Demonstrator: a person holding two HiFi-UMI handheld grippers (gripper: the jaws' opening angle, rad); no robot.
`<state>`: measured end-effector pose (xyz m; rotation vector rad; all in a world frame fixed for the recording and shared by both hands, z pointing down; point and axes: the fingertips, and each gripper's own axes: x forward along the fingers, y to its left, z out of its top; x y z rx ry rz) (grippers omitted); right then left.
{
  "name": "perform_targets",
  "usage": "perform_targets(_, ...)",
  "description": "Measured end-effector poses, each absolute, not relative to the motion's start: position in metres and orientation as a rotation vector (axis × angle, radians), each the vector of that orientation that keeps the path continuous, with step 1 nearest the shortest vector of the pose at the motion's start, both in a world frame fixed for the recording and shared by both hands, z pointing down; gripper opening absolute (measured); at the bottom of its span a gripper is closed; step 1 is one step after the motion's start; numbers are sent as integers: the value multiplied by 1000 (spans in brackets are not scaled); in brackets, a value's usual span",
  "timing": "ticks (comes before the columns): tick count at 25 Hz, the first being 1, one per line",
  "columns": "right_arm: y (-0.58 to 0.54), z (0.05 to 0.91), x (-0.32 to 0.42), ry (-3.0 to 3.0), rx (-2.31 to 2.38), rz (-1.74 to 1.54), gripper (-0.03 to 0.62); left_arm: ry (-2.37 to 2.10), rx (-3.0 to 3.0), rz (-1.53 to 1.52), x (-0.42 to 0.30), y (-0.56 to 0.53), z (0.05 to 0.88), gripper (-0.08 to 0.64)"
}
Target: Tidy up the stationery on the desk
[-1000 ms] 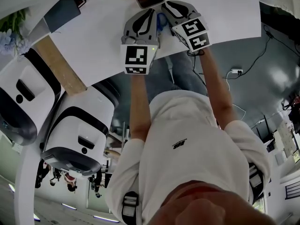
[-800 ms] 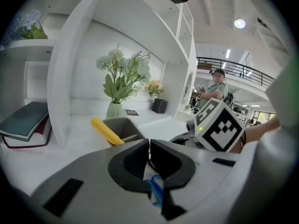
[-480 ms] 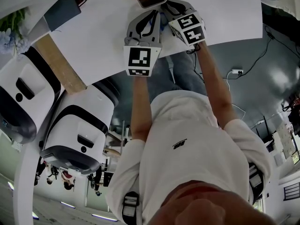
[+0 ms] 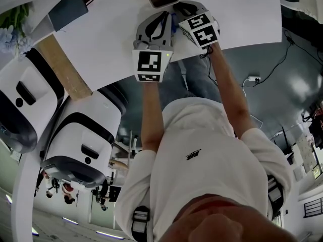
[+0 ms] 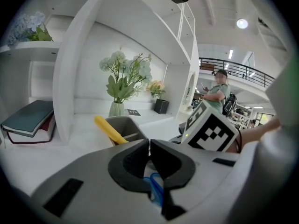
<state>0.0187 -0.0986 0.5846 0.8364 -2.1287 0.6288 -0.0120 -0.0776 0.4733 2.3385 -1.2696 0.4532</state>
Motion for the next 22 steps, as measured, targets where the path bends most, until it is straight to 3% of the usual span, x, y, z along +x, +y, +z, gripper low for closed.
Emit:
perform_targets(8, -93, 573, 26, -2138, 862, 636, 29, -1281, 2339, 446, -13, -75, 470, 0)
perform_targets(22, -113, 475, 30, -2408, 987, 591, 29, -1326, 2342, 411, -20, -82, 451, 0)
